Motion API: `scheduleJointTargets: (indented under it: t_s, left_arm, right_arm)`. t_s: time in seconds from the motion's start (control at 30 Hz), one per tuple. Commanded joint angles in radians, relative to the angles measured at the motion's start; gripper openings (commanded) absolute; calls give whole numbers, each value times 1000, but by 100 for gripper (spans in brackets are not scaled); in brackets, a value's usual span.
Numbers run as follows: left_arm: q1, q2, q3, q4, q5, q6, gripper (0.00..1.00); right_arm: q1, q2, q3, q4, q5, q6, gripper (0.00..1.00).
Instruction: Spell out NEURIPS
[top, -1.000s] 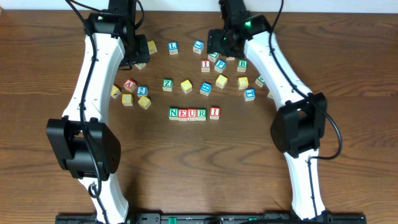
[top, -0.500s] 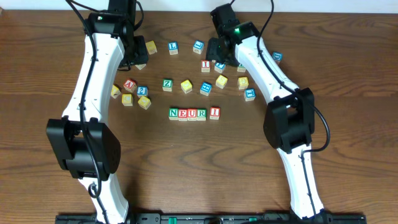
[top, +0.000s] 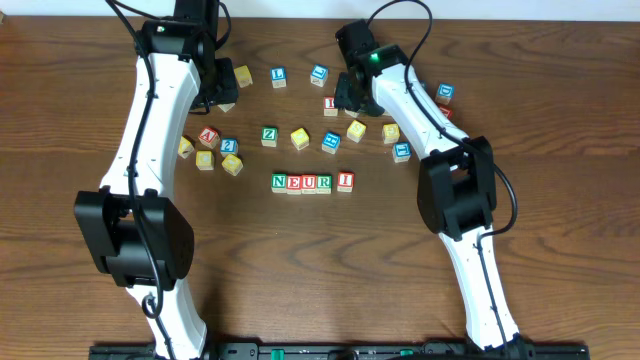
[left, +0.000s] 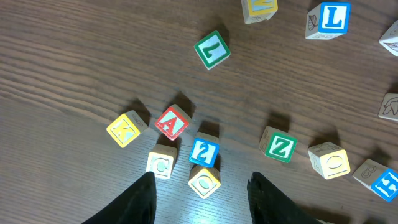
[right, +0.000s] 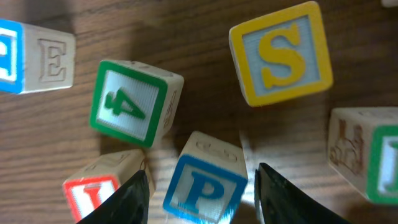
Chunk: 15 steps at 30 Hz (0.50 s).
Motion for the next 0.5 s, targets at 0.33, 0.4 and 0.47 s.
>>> scheduleJointTargets:
  t_s: [0.33,0.4,0.47]
  left_arm:
    - [6,-36,26,-3,-13,14,47]
    - [6,-36,26,-3,-13,14,47]
    - [6,-36,26,-3,-13,14,47]
  right_arm:
    - [-16,50,19,40,45,-18,49]
    - [-23,50,19,40,38,-19,48]
    - [-27,50,19,44,30,-37,46]
